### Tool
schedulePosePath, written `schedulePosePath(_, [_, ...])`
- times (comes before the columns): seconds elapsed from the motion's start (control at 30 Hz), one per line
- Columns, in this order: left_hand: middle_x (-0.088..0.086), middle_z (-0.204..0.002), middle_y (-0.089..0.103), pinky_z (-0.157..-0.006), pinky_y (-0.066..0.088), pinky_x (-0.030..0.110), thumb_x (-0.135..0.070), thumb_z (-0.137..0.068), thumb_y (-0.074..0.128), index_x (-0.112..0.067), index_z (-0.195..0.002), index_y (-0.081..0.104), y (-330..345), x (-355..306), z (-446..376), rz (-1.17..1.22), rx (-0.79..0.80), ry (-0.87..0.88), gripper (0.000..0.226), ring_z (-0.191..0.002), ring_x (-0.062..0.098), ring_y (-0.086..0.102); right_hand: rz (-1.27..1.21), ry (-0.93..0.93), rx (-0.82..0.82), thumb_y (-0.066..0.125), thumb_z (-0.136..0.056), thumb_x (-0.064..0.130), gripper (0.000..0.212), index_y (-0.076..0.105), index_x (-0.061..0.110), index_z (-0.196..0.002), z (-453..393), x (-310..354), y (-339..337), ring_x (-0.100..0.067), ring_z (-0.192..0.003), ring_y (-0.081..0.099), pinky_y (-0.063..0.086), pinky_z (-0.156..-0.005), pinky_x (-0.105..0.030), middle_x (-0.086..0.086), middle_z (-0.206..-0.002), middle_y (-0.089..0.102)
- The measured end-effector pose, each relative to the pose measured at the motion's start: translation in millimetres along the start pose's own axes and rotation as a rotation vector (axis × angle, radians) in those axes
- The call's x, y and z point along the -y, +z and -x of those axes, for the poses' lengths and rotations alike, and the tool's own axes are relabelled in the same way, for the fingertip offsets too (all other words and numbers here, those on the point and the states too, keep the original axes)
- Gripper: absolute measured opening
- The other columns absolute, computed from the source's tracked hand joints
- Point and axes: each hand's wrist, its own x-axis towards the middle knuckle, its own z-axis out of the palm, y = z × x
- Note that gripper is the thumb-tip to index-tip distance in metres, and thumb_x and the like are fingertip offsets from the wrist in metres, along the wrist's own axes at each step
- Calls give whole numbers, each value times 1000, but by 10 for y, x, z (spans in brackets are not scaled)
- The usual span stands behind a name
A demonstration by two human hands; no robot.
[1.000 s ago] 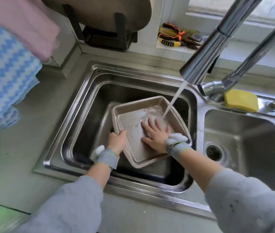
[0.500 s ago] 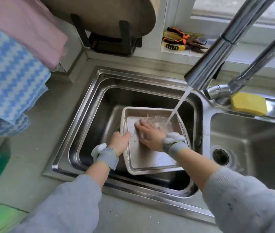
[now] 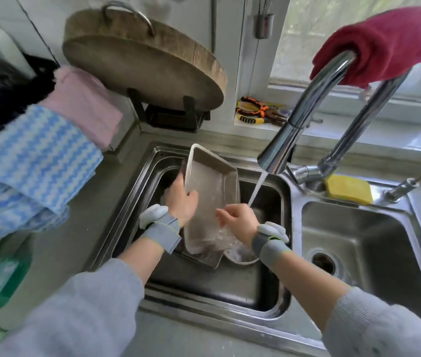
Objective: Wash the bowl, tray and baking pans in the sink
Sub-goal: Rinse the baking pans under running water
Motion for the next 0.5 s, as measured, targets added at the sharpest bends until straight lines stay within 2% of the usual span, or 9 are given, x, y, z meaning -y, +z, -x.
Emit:
schedulePosePath(0.07, [9,-121,59,-91,47,40,-10,-83,49,-33,-148,24,-37,-85,66,-152,-103,118,73,-108,34,57,-25,9,-17,59,-91,13,11,67,8,-85,14,50,-39,-1,-58,51,39,-53,-7,2,-76,64])
schedulePosePath(0.1, [7,-125,55,-87,47,40,-9,-85,48,-40,-148,16,-37,-117,102,-239,-141,168,78,-107,32,57,-92,13,-16,59,-89,7,7,65,7,-93,3,77,-49,-3,-65,56,43,-60,-7,0,-84,65])
schedulePosePath(0.13, [3,-130,50,-80,46,39,-8,-87,46,-46,-147,11,-39,-160,158,-316,-169,198,80,-105,30,58,-233,46,1,58,-90,5,11,63,5,-100,-7,107,-61,-9,-72,59,47,-70,-14,-5,-91,65])
schedulePosePath(0.2, [-6,-137,41,-67,40,36,-5,-88,44,-52,-145,7,23,-158,209,-413,-180,245,82,-99,26,59,-574,143,33,52,-97,13,13,59,4,-103,6,206,-83,-18,-82,63,52,-81,-28,-12,-100,65])
schedulePosePath(0.23, [-8,-139,38,-67,40,36,-4,-88,44,-53,-145,6,70,-132,234,-435,-172,266,84,-100,24,59,-712,182,55,48,-99,21,18,59,6,-102,9,251,-92,-20,-87,64,52,-84,-31,-11,-103,65])
schedulePosePath(0.3, [-10,-141,35,-76,45,38,-5,-90,45,-51,-146,7,178,-50,285,-476,-168,314,82,-112,21,54,-877,209,78,41,-101,34,28,59,14,-106,-3,290,-91,-20,-97,64,52,-89,-34,-6,-109,64])
schedulePosePath(0.33, [-9,-142,34,-81,47,39,-7,-91,45,-49,-147,8,277,21,316,-505,-166,355,79,-117,20,51,-938,207,83,40,-101,38,29,59,17,-109,7,301,-83,-18,-98,64,52,-87,-32,-4,-109,65])
schedulePosePath(0.4, [-3,-141,40,-81,51,39,-9,-91,49,-42,-147,21,462,104,405,-514,-147,458,71,-119,24,52,-1050,244,63,45,-98,41,28,58,19,-110,9,290,-54,-17,-89,65,53,-77,-29,-5,-99,65])
schedulePosePath(0.5, [9,-135,50,-78,53,37,-8,-80,66,-25,-143,39,729,185,479,-459,-33,489,71,-110,29,60,-1094,337,-74,50,-96,26,18,57,13,-85,-21,174,-40,-19,-68,57,50,-59,-25,-6,-71,57])
